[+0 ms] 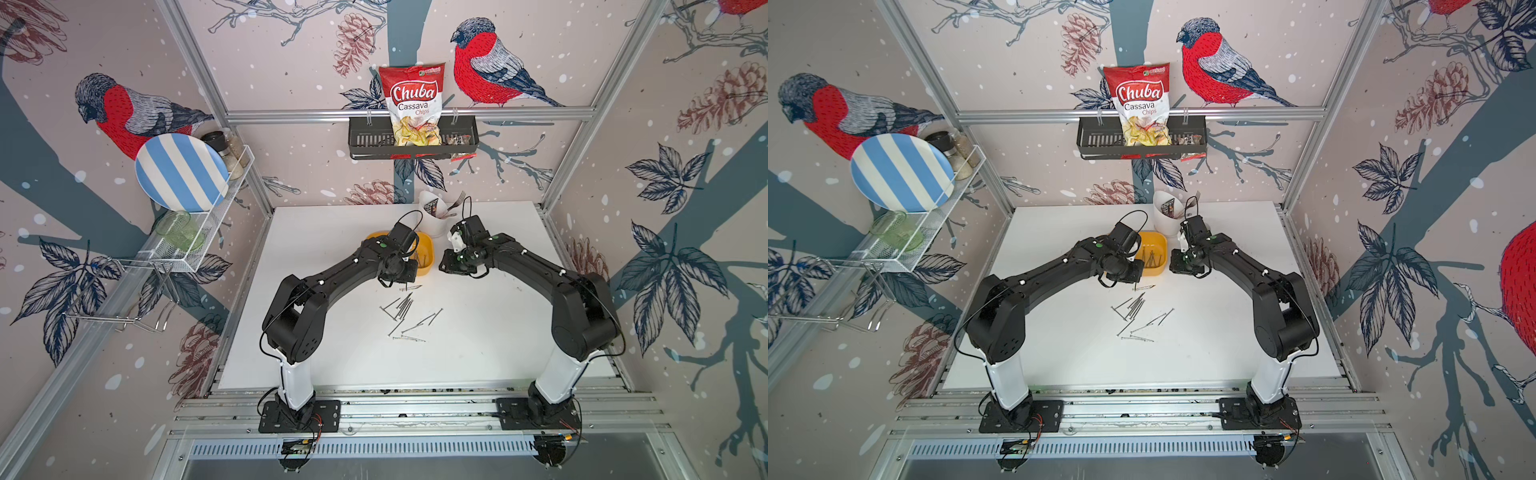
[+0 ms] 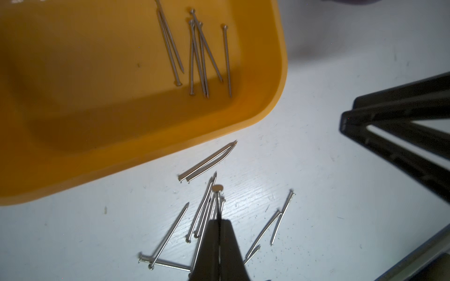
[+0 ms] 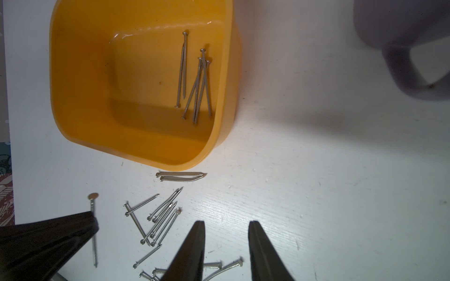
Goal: Put the nails on the desktop into the storage box
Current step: Pick up the nail from the center of the board, then place the nail in the storage box.
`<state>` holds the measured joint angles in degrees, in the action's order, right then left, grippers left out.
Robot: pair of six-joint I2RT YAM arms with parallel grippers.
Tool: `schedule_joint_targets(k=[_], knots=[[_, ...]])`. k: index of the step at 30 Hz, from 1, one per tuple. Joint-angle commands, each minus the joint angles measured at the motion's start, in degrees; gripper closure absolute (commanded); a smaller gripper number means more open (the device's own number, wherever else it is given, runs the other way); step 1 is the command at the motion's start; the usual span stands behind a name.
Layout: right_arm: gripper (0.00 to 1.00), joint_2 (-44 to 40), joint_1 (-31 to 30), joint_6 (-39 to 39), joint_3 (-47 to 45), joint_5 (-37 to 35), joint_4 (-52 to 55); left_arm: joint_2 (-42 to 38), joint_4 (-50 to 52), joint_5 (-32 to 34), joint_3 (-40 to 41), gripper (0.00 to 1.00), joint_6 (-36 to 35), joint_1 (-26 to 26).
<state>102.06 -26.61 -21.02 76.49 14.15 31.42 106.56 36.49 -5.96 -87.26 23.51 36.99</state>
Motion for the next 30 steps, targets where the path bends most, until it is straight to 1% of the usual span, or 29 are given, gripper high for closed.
schedule_joint_targets(k=[1,5,9,12,16,19,24,30], knots=[[0.65,-0.2,-0.1,-0.3,0.4,0.6,-1.2,0.8,0.7,0.6,-4.3,1.00,-1.7,-1.5],[0.65,-1.0,-0.1,0.1,0.7,0.0,-0.7,6.7,2.7,-0.6,-12.8,1.00,-3.9,-4.6],[0.65,-2.1,-0.1,0.7,0.7,-0.7,-0.3,13.4,3.6,-1.1,-20.5,1.00,-6.0,-6.5],[0.64,-3.3,-0.1,0.6,0.7,-1.1,-0.4,18.2,4.7,-1.4,-25.6,1.00,-7.0,-7.3],[0.61,-5.3,-0.2,0.5,0.2,-0.5,-1.3,22.8,5.7,-2.2,-30.5,1.00,-7.9,-7.8],[0.58,-7.3,-0.4,0.5,-1.1,0.4,-2.8,24.6,5.9,-2.7,-31.3,1.00,-8.2,-8.1],[0.54,-10.1,-0.5,0.8,-2.5,1.0,-5.1,25.3,4.2,-3.8,-28.8,1.00,-8.1,-8.1],[0.49,-11.1,-0.5,0.6,-2.7,1.6,-5.8,26.6,2.3,-3.8,-26.0,1.00,-7.8,-8.4]])
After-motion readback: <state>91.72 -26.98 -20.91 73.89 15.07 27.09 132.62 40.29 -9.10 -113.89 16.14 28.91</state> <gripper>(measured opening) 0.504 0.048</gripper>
